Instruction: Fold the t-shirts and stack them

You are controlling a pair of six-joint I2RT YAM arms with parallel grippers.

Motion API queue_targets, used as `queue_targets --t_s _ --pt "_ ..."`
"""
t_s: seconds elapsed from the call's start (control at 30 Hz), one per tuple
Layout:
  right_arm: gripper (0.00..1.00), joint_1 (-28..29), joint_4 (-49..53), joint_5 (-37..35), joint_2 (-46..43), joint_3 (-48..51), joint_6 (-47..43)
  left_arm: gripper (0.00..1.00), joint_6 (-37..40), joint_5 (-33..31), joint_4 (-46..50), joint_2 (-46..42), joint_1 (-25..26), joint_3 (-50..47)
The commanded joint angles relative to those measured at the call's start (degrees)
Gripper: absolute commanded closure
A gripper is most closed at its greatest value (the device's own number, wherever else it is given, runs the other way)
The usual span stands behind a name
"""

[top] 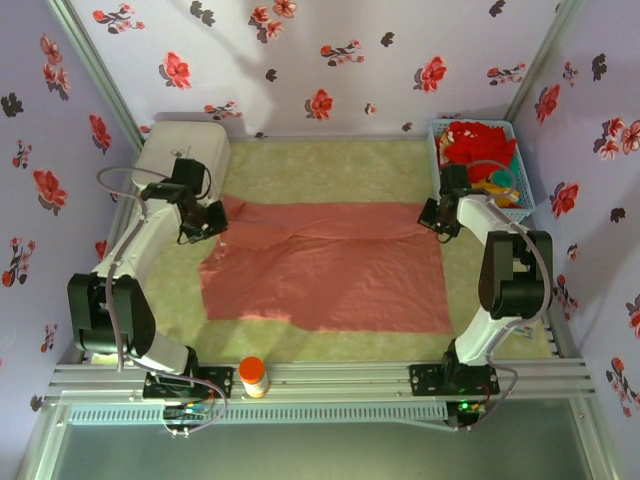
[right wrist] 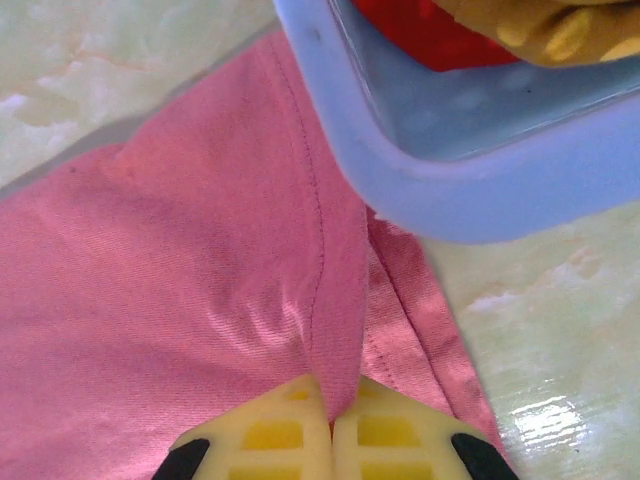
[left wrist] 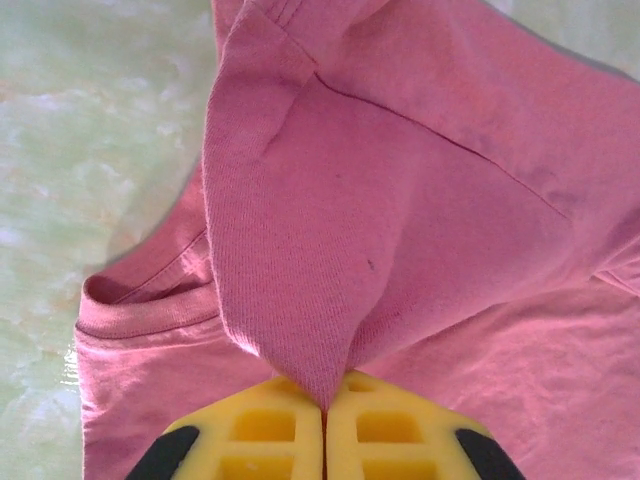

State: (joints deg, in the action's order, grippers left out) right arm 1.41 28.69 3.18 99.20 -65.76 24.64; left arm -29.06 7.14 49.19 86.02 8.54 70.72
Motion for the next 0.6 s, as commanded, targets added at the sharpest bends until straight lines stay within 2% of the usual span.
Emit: queue_targets --t_s 0.0,0.3,0.43,0.57 --pt "1.0 -0.4 2.0 -1.9 0.8 0.8 0.3 0.94 -0.1 -0.6 2.3 -0.6 -0.7 -1.5" --pt "0.99 -0.4 2.3 -3.0 0.7 1.6 0.1 0.92 -1.6 0.0 1.4 -3.6 -0.9 -7.0" --pt "0.87 -0.4 2.0 -2.1 0.4 2.0 0.0 0.75 -1.6 -0.3 0.9 -3.1 -1.0 -9.5" --pt "0.69 -0.4 1.8 -0.6 -1.3 1.9 -0.3 0.57 -0.4 -2.8 2.3 -2.7 -1.2 -9.2"
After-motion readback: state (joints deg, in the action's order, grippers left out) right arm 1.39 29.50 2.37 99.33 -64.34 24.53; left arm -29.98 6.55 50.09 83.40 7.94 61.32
